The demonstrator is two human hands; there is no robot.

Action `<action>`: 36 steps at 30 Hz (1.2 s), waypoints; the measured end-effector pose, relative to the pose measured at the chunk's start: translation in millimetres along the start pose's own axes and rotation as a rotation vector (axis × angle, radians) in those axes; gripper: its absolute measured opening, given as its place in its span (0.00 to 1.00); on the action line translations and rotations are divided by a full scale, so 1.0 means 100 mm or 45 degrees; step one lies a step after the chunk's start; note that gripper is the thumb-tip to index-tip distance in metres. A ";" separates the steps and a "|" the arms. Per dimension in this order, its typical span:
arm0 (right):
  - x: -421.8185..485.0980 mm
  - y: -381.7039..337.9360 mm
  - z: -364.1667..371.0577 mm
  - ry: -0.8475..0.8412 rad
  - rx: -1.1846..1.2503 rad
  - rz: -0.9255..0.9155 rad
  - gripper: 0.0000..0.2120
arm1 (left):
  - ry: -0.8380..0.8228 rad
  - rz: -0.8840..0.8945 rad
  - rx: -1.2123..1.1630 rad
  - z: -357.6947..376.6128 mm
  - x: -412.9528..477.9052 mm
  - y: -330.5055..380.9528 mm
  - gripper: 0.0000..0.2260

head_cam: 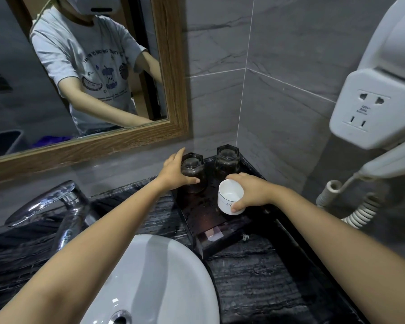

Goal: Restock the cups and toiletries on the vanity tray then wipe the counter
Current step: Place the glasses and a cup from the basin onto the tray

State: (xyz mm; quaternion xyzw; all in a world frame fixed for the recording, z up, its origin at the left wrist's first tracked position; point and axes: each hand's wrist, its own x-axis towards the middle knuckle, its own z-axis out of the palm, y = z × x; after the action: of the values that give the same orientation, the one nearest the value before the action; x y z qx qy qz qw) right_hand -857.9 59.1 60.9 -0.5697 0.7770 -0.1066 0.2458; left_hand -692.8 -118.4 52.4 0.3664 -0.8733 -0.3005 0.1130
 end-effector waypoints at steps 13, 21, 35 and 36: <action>-0.01 -0.31 -0.23 0.080 0.026 -0.107 0.34 | -0.071 0.313 -0.376 0.32 -0.62 0.18 0.39; -0.06 -0.49 -0.39 0.032 0.027 -0.151 0.33 | -0.091 0.317 -0.599 0.32 -0.69 0.35 0.35; -0.13 -0.26 -0.44 0.024 0.397 0.002 0.41 | 0.020 0.194 -0.813 0.39 -0.65 0.28 0.36; -0.13 -0.20 -0.40 0.079 0.451 0.043 0.35 | 0.025 0.182 -0.831 0.41 -0.64 0.27 0.36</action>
State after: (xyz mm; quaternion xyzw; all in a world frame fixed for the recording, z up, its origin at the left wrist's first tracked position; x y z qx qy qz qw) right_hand -858.0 59.7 107.1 -0.5008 0.7628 -0.2550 0.3199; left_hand -680.2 -40.6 37.9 0.2517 -0.7533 -0.5521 0.2537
